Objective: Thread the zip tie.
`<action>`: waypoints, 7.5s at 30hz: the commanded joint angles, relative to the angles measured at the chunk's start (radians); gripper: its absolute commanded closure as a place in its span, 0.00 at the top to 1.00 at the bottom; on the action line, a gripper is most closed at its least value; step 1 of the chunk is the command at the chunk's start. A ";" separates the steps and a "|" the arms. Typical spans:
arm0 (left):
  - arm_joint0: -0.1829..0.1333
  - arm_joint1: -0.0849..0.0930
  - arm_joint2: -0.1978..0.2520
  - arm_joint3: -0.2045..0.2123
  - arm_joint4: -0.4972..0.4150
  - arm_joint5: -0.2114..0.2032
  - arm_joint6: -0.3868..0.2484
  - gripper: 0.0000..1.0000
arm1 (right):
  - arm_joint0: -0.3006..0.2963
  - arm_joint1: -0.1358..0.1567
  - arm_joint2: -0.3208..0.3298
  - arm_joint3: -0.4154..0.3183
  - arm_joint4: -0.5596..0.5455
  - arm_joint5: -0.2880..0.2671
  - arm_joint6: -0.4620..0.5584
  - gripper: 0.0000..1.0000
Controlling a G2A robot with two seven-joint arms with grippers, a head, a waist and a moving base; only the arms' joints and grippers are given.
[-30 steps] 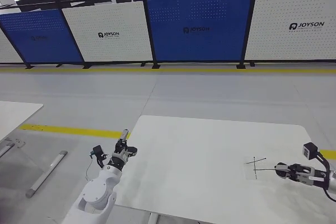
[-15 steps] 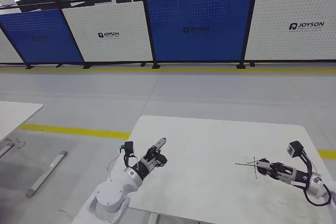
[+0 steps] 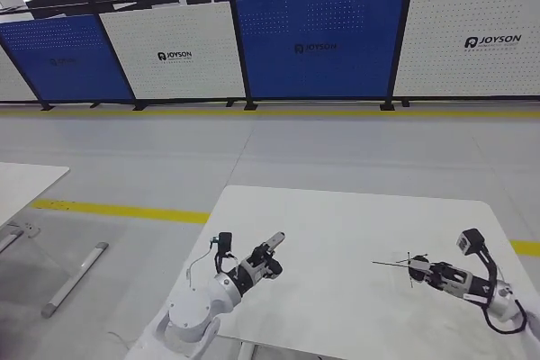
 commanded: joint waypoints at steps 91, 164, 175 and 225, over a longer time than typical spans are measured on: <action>-0.370 -0.109 0.478 0.380 -0.022 -0.307 0.072 0.35 | -0.055 -0.067 -0.180 -0.114 0.061 -0.081 -0.247 0.00; -0.204 -0.075 0.276 0.042 -0.040 -0.312 0.133 0.00 | -0.154 -0.030 0.024 -0.160 0.110 -0.023 -0.196 1.00; -0.184 -0.073 0.259 -0.017 -0.051 -0.325 0.150 0.00 | -0.154 -0.030 0.024 -0.160 0.110 -0.023 -0.196 1.00; -0.161 -0.084 0.311 0.067 0.104 -0.299 0.240 0.00 | -0.154 -0.030 0.024 -0.160 0.110 -0.023 -0.196 1.00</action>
